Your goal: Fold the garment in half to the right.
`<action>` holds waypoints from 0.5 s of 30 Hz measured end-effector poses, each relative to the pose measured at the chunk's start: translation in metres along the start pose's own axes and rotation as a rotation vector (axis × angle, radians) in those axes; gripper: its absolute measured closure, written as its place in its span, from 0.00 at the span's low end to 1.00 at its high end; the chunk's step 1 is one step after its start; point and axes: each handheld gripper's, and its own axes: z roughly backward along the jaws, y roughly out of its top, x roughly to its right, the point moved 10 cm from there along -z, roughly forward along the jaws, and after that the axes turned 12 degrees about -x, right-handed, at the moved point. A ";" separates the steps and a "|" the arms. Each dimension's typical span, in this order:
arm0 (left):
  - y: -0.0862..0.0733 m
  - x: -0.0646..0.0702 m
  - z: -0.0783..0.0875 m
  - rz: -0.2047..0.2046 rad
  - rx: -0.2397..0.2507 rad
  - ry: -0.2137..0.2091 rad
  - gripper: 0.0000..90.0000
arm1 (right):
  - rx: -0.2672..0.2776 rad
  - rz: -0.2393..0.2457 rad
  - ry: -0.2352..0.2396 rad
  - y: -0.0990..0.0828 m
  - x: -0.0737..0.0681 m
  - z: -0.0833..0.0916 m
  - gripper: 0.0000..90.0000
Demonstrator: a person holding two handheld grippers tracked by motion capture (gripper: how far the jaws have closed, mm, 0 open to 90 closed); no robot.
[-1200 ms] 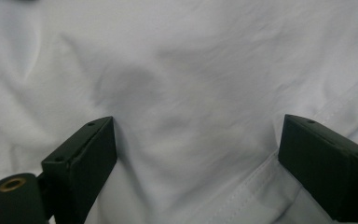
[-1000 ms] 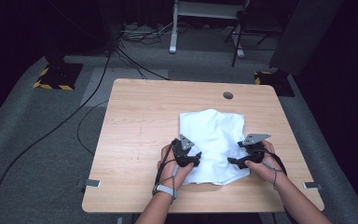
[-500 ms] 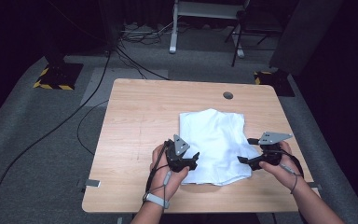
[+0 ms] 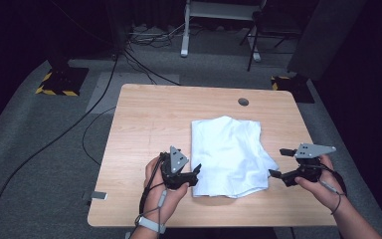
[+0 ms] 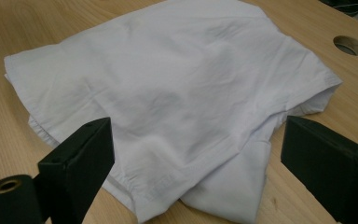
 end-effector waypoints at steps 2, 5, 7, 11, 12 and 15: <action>-0.002 -0.005 0.005 0.004 0.005 0.007 0.22 | 0.000 -0.004 -0.005 -0.002 0.002 0.003 0.10; -0.005 -0.011 0.011 0.011 0.008 0.018 0.22 | 0.002 -0.009 -0.016 -0.004 0.005 0.008 0.10; -0.007 -0.016 0.016 0.012 0.007 0.028 0.22 | 0.005 -0.010 -0.025 -0.005 0.007 0.012 0.10; -0.012 -0.025 0.025 0.021 0.008 0.040 0.22 | 0.011 -0.016 -0.039 -0.008 0.011 0.022 0.10; -0.014 -0.027 0.027 0.025 0.008 0.042 0.22 | 0.011 -0.020 -0.042 -0.009 0.013 0.024 0.10; -0.019 -0.035 0.033 0.030 0.009 0.052 0.22 | 0.007 -0.029 -0.053 -0.014 0.018 0.029 0.10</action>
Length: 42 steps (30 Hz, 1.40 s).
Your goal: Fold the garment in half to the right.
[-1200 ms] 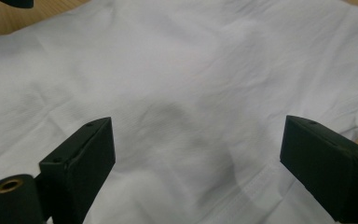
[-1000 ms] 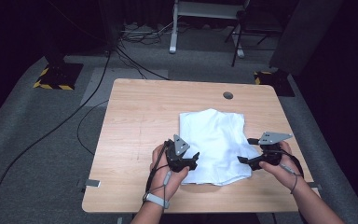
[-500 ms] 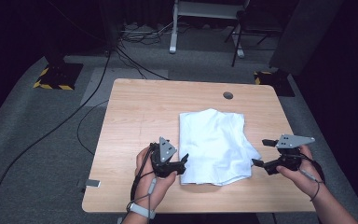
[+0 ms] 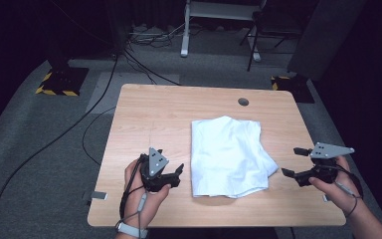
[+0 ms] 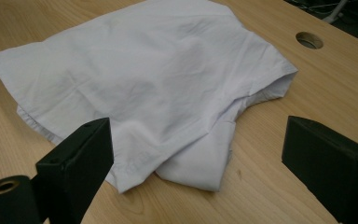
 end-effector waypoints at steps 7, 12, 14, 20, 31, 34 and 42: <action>-0.012 -0.018 0.011 0.012 -0.005 0.024 0.22 | -0.004 -0.013 -0.018 -0.011 0.009 0.009 0.09; -0.020 -0.027 0.017 0.017 -0.008 0.043 0.22 | -0.001 -0.019 -0.029 -0.018 0.015 0.015 0.09; -0.022 -0.031 0.020 0.019 -0.004 0.048 0.22 | 0.000 -0.020 -0.034 -0.021 0.018 0.018 0.09; -0.031 -0.042 0.027 0.026 -0.010 0.063 0.22 | -0.006 -0.031 -0.045 -0.031 0.025 0.023 0.09; -0.050 -0.064 0.034 0.053 -0.014 0.089 0.22 | -0.018 -0.057 -0.064 -0.050 0.035 0.031 0.09; -0.057 -0.070 0.034 0.064 -0.020 0.095 0.22 | -0.021 -0.064 -0.067 -0.055 0.038 0.030 0.08; -0.076 -0.083 0.029 0.082 -0.044 0.103 0.21 | -0.040 -0.087 -0.069 -0.072 0.044 0.022 0.08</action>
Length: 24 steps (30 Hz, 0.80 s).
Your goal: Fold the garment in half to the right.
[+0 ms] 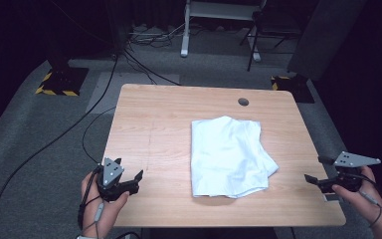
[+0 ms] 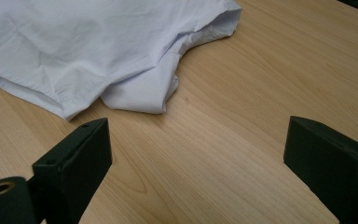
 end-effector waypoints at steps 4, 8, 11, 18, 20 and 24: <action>-0.012 -0.004 -0.007 0.006 -0.026 0.000 0.21 | -0.014 -0.007 0.003 -0.009 0.002 -0.006 0.08; -0.025 -0.009 -0.013 0.018 -0.053 0.005 0.21 | -0.030 -0.015 0.006 -0.019 0.003 -0.014 0.08; -0.033 -0.013 -0.017 0.024 -0.070 0.007 0.21 | -0.043 -0.026 0.011 -0.027 0.004 -0.021 0.08; -0.052 -0.017 -0.026 0.041 -0.114 0.005 0.21 | -0.075 -0.046 0.024 -0.046 0.002 -0.036 0.08; -0.057 -0.017 -0.029 0.041 -0.129 0.005 0.21 | -0.087 -0.046 0.029 -0.051 0.000 -0.040 0.08; -0.066 -0.019 -0.034 0.034 -0.156 0.010 0.20 | -0.106 -0.051 0.038 -0.060 -0.003 -0.049 0.08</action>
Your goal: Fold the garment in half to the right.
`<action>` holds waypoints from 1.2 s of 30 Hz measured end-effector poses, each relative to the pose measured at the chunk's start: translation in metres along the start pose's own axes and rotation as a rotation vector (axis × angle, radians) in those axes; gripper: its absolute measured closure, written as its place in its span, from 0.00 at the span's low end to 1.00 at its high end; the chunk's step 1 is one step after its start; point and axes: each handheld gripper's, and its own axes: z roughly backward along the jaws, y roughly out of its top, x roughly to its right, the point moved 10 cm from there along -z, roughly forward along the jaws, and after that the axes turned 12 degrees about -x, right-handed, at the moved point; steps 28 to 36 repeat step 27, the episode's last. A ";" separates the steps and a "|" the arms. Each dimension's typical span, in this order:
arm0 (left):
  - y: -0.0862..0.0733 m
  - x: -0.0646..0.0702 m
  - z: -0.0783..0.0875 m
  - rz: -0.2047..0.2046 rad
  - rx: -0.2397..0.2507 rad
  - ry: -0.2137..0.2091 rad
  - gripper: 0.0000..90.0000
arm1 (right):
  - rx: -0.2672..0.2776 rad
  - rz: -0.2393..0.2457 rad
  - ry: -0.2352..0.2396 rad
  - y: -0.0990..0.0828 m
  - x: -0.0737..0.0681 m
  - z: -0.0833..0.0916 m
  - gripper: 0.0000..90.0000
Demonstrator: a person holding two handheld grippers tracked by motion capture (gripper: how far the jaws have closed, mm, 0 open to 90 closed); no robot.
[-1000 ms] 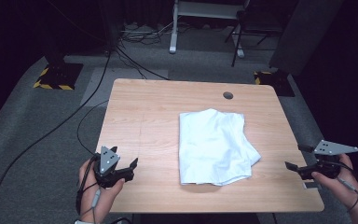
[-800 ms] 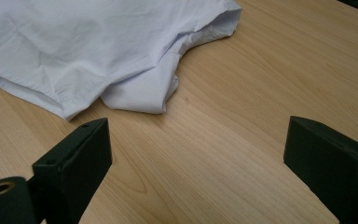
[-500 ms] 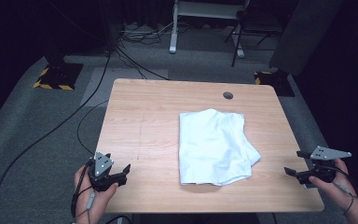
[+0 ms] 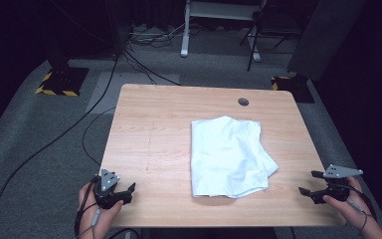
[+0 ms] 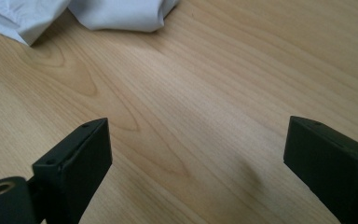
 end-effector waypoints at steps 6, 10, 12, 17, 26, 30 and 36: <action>-0.010 0.000 -0.006 -0.003 -0.048 0.005 0.20 | -0.027 0.000 0.003 -0.012 -0.002 -0.012 0.07; -0.012 0.001 -0.007 0.002 -0.069 -0.003 0.19 | -0.005 -0.017 0.013 -0.014 -0.002 -0.013 0.06; -0.013 0.001 -0.008 0.038 -0.084 -0.025 0.17 | 0.022 -0.024 0.013 -0.014 -0.003 -0.014 0.02; -0.014 0.004 -0.011 0.017 -0.105 -0.039 0.05 | 0.028 -0.007 0.022 -0.015 -0.005 -0.014 0.01; -0.012 0.006 -0.013 -0.016 -0.116 -0.058 0.00 | 0.028 -0.004 0.032 -0.015 -0.005 -0.015 0.00; -0.012 0.006 -0.013 -0.016 -0.116 -0.058 0.00 | 0.028 -0.004 0.032 -0.015 -0.005 -0.015 0.00; -0.012 0.006 -0.013 -0.016 -0.116 -0.058 0.00 | 0.028 -0.004 0.032 -0.015 -0.005 -0.015 0.00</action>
